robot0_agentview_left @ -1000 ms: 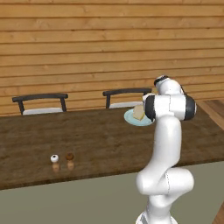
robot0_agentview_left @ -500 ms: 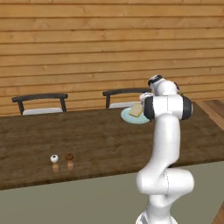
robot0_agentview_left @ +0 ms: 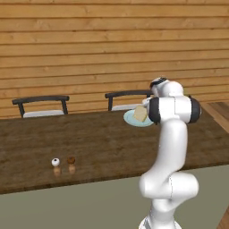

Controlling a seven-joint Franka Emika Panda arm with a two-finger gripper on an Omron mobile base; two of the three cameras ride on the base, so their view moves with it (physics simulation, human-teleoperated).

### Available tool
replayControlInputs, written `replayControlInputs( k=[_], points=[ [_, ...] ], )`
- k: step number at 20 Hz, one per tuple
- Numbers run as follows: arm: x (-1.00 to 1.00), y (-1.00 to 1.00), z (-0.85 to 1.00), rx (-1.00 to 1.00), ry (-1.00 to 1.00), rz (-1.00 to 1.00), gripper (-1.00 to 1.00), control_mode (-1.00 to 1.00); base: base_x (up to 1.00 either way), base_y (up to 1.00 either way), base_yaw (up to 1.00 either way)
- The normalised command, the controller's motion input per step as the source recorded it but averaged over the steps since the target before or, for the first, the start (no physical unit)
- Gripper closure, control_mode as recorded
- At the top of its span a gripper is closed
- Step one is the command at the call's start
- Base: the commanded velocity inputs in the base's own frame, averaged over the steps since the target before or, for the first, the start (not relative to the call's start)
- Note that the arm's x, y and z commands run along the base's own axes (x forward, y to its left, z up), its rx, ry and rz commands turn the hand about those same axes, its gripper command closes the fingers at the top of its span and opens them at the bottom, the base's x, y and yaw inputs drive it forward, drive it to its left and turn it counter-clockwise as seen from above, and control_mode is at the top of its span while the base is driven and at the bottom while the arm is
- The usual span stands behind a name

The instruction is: Start the toaster. Once the lever pops up, take the bread to the plate on the dining counter.

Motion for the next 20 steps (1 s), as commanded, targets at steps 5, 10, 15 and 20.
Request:
replayControlInputs(
  k=[5,10,15,20],
  points=[
    [-0.17,0.04,0.16,-0.06,-0.18,0.00,-1.00,-1.00,0.00,0.00,0.00],
    [-0.17,0.00,0.45,-0.02,-0.21,0.00,-1.00,-1.00,0.00,0.00,0.00],
    [-0.32,0.00,0.73,-0.01,-0.24,0.00,-1.00,-1.00,0.00,0.00,0.00],
    [-0.47,0.26,0.82,-0.13,-0.22,0.00,-1.00,-1.00,0.00,0.00,0.00]
  ],
)
